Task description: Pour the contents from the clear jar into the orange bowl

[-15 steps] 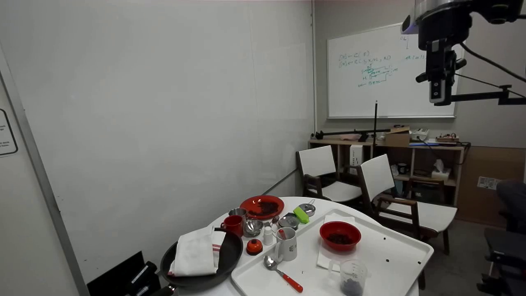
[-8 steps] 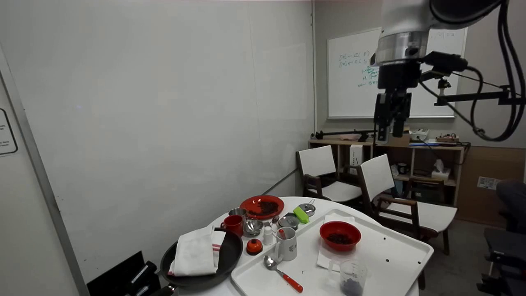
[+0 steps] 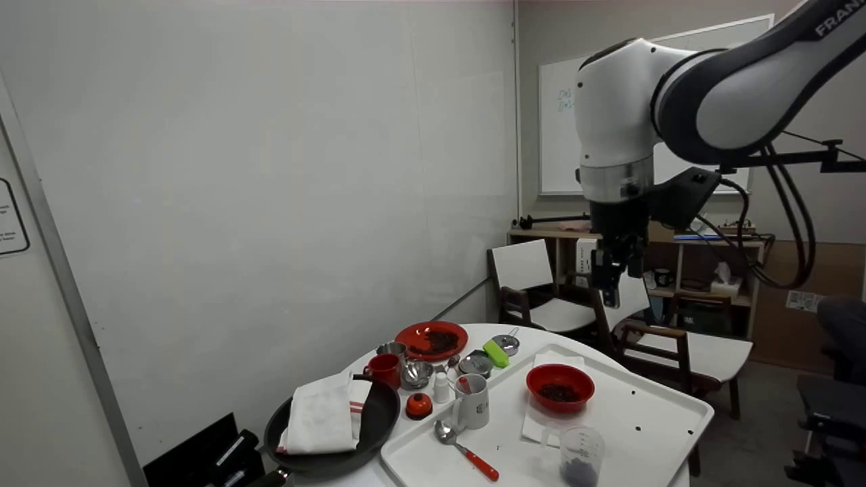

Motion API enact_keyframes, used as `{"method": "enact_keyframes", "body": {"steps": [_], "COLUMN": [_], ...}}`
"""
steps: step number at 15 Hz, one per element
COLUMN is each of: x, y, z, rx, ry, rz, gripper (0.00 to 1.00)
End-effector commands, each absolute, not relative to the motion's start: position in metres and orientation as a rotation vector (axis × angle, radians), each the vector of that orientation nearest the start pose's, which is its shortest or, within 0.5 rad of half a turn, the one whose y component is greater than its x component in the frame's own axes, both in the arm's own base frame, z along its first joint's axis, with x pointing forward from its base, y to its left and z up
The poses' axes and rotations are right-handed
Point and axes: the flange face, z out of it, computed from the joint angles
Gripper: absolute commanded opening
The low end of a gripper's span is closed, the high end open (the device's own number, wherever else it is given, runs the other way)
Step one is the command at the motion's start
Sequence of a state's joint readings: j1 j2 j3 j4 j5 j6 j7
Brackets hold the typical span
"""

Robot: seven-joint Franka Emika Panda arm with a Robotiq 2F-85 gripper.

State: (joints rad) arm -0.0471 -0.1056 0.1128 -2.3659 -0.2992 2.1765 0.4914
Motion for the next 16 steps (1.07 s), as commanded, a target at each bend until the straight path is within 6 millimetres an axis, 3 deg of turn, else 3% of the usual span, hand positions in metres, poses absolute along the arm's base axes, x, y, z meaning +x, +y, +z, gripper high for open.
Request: {"method": "enact_keyframes", "body": {"steps": [1, 4, 8, 9, 14, 16], "x": [0.492, 0.493, 0.492, 0.488, 0.488, 0.500], "y": [0.014, 0.004, -0.015, -0.008, -0.010, -0.010], "z": [0.332, 0.319, 0.322, 0.316, 0.316, 0.288], "rx": [-3.394, -3.241, -3.077, -3.149, -3.142, -3.152], "ry": [0.435, 0.285, 0.048, 0.147, 0.133, 0.166], "rz": [0.161, 0.282, 0.328, 0.299, 0.302, 0.384], "gripper": [1.00, 1.00, 1.00, 1.00, 1.00, 1.00]}}
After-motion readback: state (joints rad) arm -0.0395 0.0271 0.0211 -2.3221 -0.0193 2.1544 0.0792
